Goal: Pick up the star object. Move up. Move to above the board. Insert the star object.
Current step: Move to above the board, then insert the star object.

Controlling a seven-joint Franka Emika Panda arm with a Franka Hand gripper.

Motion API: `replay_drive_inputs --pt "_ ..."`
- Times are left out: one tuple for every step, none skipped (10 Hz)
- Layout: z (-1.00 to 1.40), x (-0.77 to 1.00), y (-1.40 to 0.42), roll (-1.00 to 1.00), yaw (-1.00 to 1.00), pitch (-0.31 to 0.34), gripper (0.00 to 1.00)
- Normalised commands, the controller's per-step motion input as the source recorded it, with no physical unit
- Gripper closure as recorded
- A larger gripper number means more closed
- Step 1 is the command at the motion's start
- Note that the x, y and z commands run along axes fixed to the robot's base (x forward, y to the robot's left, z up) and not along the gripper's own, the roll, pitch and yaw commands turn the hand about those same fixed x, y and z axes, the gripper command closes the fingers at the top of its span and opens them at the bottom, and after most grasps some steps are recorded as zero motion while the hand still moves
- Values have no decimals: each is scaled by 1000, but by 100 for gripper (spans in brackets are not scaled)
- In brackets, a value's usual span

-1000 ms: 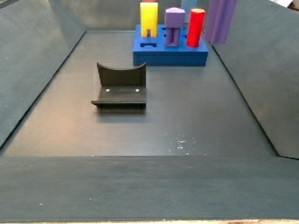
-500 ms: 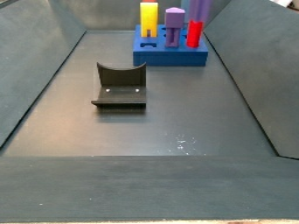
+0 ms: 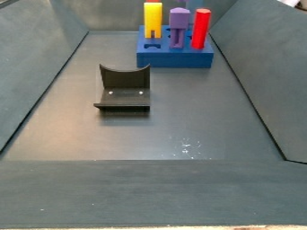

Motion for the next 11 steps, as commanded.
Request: replay_drive_inputs --pt "179 430 -945 4 7 128 100" --pt "132 331 -680 7 9 129 100" --pt "100 265 -493 12 -1 131 100" --pt "54 129 -199 25 9 97 100" --pt "-109 -23 23 0 0 0 100" --pt "-480 -503 0 87 -57 -43 100" --pt "-354 -603 -186 0 -180 -191 100" --pt "-240 -480 -289 0 -166 -220 100" --pt "-383 -423 -326 0 -203 -257 100" --pt "-654 -437 -194 1 -451 -184 100" --pt "-829 -471 -111 0 -451 -187 100"
